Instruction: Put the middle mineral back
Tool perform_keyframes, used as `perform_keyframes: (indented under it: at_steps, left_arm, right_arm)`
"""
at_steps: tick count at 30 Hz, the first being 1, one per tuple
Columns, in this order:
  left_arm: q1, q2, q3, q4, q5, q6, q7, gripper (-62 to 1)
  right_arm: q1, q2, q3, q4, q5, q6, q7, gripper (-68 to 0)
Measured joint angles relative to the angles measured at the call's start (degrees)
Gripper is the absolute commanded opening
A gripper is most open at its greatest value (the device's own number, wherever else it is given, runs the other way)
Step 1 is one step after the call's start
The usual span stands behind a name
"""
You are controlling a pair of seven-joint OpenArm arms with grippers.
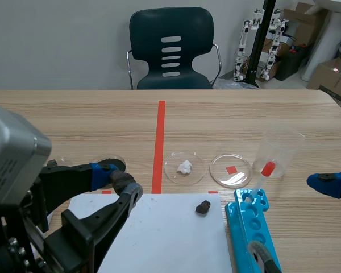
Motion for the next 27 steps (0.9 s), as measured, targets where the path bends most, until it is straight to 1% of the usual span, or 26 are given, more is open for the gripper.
perform_keyframes:
  at_steps: [5,7,8,10,12,16,19,24,27]
  left_arm:
    - [0.00,0.00,0.00,0.00,0.20,0.00,-0.02,-49.3]
    - [0.17,-0.04,0.00,0.00,1.25,0.00,-0.09,-49.3]
    - [0.48,-0.24,0.00,0.00,1.92,0.00,-0.68,-49.3]
    - [1.86,-1.53,0.00,0.00,1.92,0.00,-2.84,-49.3]
    - [3.76,-2.89,-0.04,0.00,3.13,0.00,-4.55,-49.3]
    - [6.97,-4.74,-0.07,0.00,3.19,0.20,-6.64,-49.3]
    - [8.57,-6.19,-0.31,0.00,3.17,1.09,-8.50,-49.3]
    - [9.18,-6.54,-0.59,-0.79,3.69,1.09,-9.35,-49.3]
    - [8.90,-6.36,-0.31,-4.09,3.89,-0.02,-11.91,-49.3]
  right_arm:
    - [0.00,0.00,0.00,0.00,0.00,0.00,0.00,-2.2]
    - [0.00,0.00,0.00,0.00,0.00,0.00,0.00,-2.2]
    - [0.00,0.00,0.00,0.00,0.00,0.00,0.00,-2.2]
    - [0.00,0.00,0.00,0.00,0.00,0.00,0.00,-2.2]
    - [0.00,0.00,0.00,0.00,0.00,0.00,0.00,-2.2]
    - [0.00,0.00,0.00,0.00,0.00,0.00,0.00,-2.2]
    - [0.00,0.00,0.00,0.00,0.00,0.00,0.00,-2.2]
    - [0.00,0.00,0.00,0.00,0.00,0.00,0.00,-2.2]
    - [0.00,0.00,0.00,0.00,-0.02,0.00,-0.02,-2.2]
